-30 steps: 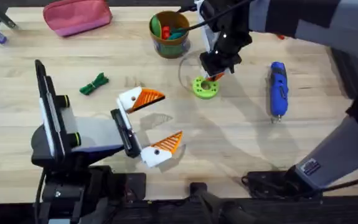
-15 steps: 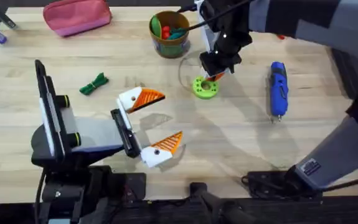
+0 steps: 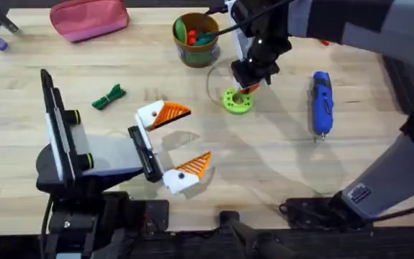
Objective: Pick up the gripper from the table and insert it into the empty holder that is missing its gripper. Then pick up a screw, insert it into the mounting hole, and use the screwdriver to tighten it. Finally, clean up the table by picking up the vegetable and placing it into the bucket.
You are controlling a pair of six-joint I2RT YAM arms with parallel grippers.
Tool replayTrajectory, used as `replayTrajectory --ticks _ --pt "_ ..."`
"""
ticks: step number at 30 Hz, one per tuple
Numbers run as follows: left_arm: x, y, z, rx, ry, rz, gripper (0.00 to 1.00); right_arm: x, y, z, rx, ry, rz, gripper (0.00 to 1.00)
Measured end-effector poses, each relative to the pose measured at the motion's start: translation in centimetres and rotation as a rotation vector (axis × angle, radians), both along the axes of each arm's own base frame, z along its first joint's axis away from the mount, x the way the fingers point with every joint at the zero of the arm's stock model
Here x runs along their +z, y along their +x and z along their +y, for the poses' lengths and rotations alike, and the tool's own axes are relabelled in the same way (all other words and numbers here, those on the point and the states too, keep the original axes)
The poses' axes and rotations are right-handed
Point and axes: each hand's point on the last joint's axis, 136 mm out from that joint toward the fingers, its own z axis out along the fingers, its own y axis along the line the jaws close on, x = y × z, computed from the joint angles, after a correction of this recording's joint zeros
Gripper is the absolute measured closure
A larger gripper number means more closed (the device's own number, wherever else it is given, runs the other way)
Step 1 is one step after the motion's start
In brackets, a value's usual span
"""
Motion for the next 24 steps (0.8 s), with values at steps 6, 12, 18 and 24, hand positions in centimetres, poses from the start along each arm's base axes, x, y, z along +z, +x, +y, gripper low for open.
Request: replayTrajectory --ticks 6,12,18,24 --pt "0.0 0.0 0.0 0.0 0.0 0.0 0.016 0.1 -0.2 -0.1 0.0 -0.004 0.008 0.997" --pt "0.0 0.0 0.0 0.0 0.0 0.0 0.015 0.9 -0.1 -0.1 0.001 -0.004 -0.011 0.997" --pt "0.0 0.0 0.0 0.0 0.0 0.0 0.016 2.8 0.1 -0.1 0.003 0.008 -0.064 0.997" --pt "0.0 0.0 0.0 0.0 0.0 0.0 0.015 4.7 0.1 -0.1 0.004 0.028 -0.109 0.997"
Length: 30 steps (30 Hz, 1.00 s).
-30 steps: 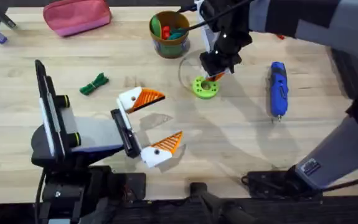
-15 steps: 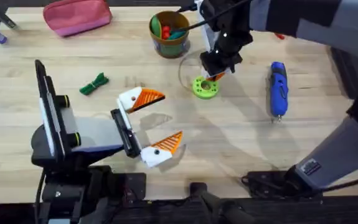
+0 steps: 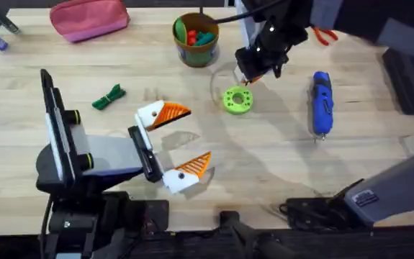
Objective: Pick up the gripper from the table and insert it into the empty holder that is missing its gripper. Then pick up a screw, insert it into the mounting hole, and use the screwdriver to tighten it. Finally, clean up the table by picking up the vegetable and placing it into the bucket.
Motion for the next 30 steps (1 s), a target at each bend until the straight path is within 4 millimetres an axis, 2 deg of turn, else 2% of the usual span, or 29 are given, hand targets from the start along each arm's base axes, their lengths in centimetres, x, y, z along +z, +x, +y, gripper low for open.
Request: replayTrajectory --ticks 7,11,16,22,30 --pt "0.0 0.0 0.0 0.0 0.0 0.0 0.015 2.6 -0.3 0.0 0.004 0.03 -0.058 0.997" --pt "0.0 0.0 0.0 0.0 0.0 0.0 0.015 4.5 -1.3 -0.2 0.014 0.035 -0.068 0.997" --pt "0.0 0.0 0.0 0.0 0.0 0.0 0.015 8.2 -2.2 0.0 0.04 0.035 -0.074 0.997" --pt "0.0 0.0 0.0 0.0 0.0 0.0 0.015 12.7 -3.4 2.0 0.132 0.044 -0.135 0.997" --pt "0.0 0.0 0.0 0.0 0.0 0.0 0.015 15.5 -6.4 6.6 0.328 0.032 -0.21 0.997"
